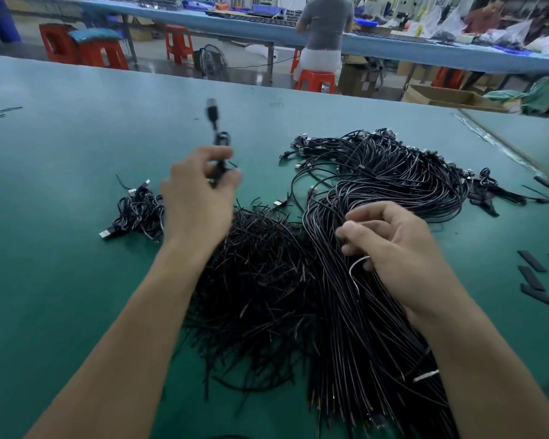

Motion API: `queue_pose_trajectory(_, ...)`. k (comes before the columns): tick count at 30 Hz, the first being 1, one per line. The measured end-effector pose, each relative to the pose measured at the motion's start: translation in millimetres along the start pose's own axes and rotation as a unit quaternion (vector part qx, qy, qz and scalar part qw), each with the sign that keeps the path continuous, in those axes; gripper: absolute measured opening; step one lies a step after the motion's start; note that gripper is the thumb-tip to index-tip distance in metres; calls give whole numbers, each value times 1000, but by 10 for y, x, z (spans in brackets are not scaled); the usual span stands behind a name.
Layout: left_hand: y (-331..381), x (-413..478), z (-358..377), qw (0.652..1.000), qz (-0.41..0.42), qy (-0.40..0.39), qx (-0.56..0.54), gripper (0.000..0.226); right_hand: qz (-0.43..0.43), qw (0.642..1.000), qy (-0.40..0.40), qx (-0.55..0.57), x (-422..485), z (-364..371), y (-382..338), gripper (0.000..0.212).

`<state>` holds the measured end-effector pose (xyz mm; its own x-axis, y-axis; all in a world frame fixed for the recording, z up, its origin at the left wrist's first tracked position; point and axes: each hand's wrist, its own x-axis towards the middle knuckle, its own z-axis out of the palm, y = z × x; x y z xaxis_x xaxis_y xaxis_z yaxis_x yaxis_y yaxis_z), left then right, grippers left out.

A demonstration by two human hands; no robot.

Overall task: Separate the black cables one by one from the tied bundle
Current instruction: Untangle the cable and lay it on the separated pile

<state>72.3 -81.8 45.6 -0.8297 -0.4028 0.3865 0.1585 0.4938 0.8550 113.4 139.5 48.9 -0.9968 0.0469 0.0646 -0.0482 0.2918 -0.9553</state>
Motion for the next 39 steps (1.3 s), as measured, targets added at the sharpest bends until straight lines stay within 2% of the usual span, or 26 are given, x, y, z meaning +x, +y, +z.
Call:
queue_pose_trajectory(3,-148,61,-86,994,-51,81,59,35,-5,987,5,-162,19,-58,107,13)
queue_pose_trajectory(5,-250,73,-86,986,-98,89,100,41,-10,969,4,-246,15,-82,144,11)
queue_pose_trajectory(9,-379,56,-43,957,-182,11,227,46,9,941,-25,-338,-35,8,194,16)
queue_pose_trajectory(13,-383,47,-6,934,-207,-45,288,46,-6,921,4,-389,-102,152,222,21)
queue_pose_trajectory(17,-341,32,22,929,-182,-54,317,44,9,929,26,-369,-91,184,240,17)
queue_pose_trajectory(19,-299,0,44,932,-132,-32,336,40,14,927,25,-375,-95,198,238,17)
queue_pose_trajectory(22,-183,-74,78,945,-14,7,327,26,7,921,16,-390,-128,235,249,16)
queue_pose_trajectory(25,5,-178,167,962,111,-29,246,13,41,929,-5,-368,-102,210,251,14)
queue_pose_trajectory(27,113,-274,247,970,141,-115,164,9,62,938,-19,-340,-57,171,241,15)
queue_pose_trajectory(29,151,-374,340,960,139,-205,132,9,52,955,-13,-292,0,127,212,16)
queue_pose_trajectory(32,120,-489,459,944,124,-283,118,24,67,995,-9,-74,52,30,100,20)
queue_pose_trajectory(33,103,-522,493,937,133,-300,115,33,88,996,-21,26,57,-5,61,21)
queue_pose_trajectory(35,77,-584,553,916,166,-337,139,49,130,975,-32,180,58,-65,17,23)
queue_pose_trajectory(37,51,-635,601,893,187,-363,191,62,144,974,-11,176,69,-92,29,26)
queue_pose_trajectory(39,20,-656,626,884,192,-367,218,70,113,992,12,50,68,-88,42,30)
